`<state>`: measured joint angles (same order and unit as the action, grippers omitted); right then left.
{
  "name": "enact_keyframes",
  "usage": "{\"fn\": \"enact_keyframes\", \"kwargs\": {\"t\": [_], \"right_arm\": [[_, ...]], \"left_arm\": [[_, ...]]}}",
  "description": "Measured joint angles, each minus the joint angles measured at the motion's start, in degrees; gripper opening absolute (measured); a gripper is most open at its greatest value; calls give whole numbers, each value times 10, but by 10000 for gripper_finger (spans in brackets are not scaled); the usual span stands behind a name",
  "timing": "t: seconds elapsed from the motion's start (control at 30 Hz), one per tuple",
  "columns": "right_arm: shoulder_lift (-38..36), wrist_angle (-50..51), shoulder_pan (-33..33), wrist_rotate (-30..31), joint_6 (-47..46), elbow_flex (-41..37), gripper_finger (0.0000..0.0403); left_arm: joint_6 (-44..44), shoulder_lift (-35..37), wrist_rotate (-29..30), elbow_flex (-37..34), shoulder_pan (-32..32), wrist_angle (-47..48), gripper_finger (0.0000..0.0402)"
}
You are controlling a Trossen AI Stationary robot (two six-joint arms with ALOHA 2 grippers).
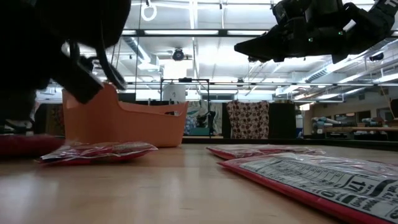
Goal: Sort popcorn bags into baskets
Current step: Put the red popcorn bag into the orange bin
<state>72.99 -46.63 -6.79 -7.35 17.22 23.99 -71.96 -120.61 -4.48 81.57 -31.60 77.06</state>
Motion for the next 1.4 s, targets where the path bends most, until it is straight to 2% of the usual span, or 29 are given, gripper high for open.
{"fn": "enact_keyframes", "kwargs": {"t": [0.13,0.43,0.53,0.63,0.77,0.9,1.13,1.4], "right_arm": [[0,-1,0,0,1,0,105],[0,0,0,0,-10,0,105],[0,0,0,1,-13,0,105],[0,0,0,1,-34,0,105],[0,9,2,1,-50,0,105],[0,25,12,3,-71,0,105],[0,51,55,15,-96,0,105],[0,88,106,96,-96,0,105]], "left_arm": [[25,33,-6,27,13,41,4],[18,137,0,85,26,56,2],[18,161,46,105,25,56,1],[25,176,138,124,38,57,1],[103,186,253,143,65,32,3],[195,192,308,153,106,-14,3],[295,188,333,134,219,11,4],[413,190,317,114,327,5,5]]}}
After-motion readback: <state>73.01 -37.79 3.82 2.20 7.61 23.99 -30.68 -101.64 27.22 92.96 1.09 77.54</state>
